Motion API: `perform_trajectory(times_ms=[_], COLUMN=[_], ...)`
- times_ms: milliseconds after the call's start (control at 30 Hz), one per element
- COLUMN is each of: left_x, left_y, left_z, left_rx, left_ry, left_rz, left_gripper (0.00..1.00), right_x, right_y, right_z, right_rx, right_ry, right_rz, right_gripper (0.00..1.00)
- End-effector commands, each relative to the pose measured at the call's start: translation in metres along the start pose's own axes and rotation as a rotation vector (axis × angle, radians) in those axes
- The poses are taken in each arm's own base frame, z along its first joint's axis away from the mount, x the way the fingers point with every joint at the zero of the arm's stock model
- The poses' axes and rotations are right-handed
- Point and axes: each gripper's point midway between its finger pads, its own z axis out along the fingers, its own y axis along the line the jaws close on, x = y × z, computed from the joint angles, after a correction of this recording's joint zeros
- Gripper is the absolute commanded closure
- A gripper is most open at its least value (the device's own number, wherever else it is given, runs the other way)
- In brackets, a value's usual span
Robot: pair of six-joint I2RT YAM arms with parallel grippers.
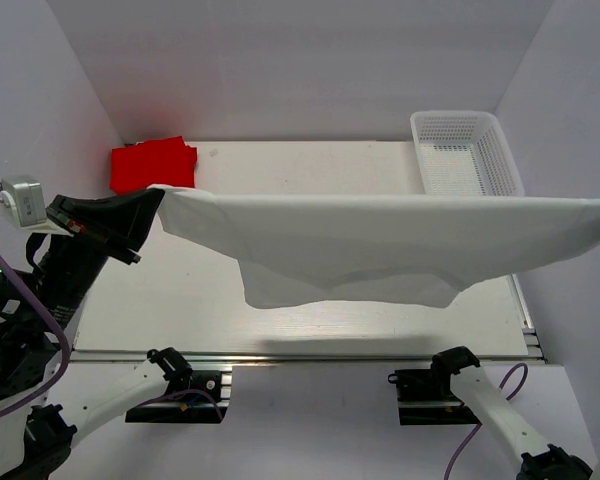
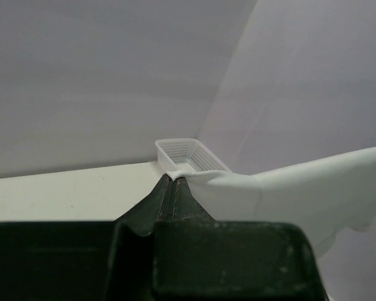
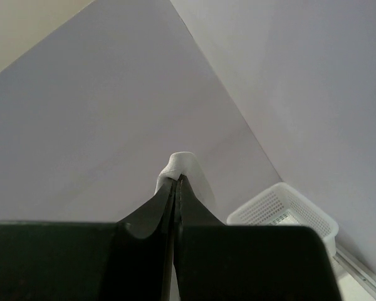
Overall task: Fold and stack the t-shirts
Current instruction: Flatten out the tshirt
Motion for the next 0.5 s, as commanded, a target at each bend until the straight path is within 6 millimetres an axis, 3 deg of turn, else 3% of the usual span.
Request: perform_trajectory(times_ms=[0, 67, 200, 233, 300, 333, 367, 400, 433, 467], left_x=[-0.005, 0.003, 0.025, 0.032, 0.051, 0.074, 0.077, 0.086, 0.094, 0.115], left_y=[-0.011, -0.008, 0.019, 0.025, 0.052, 0.066, 0.089, 0.099, 0.109, 0.124], left_z=[-0.003, 0.004, 0.022, 0.03, 0.038, 0.046, 0.043, 0.044, 0.045, 0.05], left_rx=[0.058, 0.041, -0.11, -0.144, -0.282, -0.35, -0.493, -0.553, -0.614, -0.709], left_ry=[-0.013, 0.007, 0.041, 0.047, 0.059, 0.102, 0.077, 0.084, 0.082, 0.106], left_rz=[-0.002, 0.003, 0.025, 0.031, 0.057, 0.075, 0.078, 0.085, 0.097, 0.125], left_gripper=[1.0, 1.0, 1.0, 1.0, 1.0, 1.0, 1.0, 1.0, 1.0, 1.0], right_x=[-0.007, 0.006, 0.043, 0.074, 0.103, 0.129, 0.146, 0.171, 0.182, 0.229], right_y=[0.002, 0.0, 0.001, -0.001, -0.005, -0.008, -0.011, -0.016, -0.017, -0.027], right_z=[-0.004, 0.002, 0.021, 0.03, 0.043, 0.05, 0.054, 0.059, 0.063, 0.065], right_rx=[-0.022, 0.0, 0.041, 0.061, 0.108, 0.135, 0.155, 0.17, 0.178, 0.206], right_ry=[-0.008, 0.011, 0.064, 0.116, 0.145, 0.176, 0.197, 0.224, 0.227, 0.303], right_rz=[-0.006, -0.023, -0.068, -0.11, -0.13, -0.156, -0.162, -0.177, -0.175, -0.22], right_gripper=[1.0, 1.0, 1.0, 1.0, 1.0, 1.0, 1.0, 1.0, 1.0, 1.0])
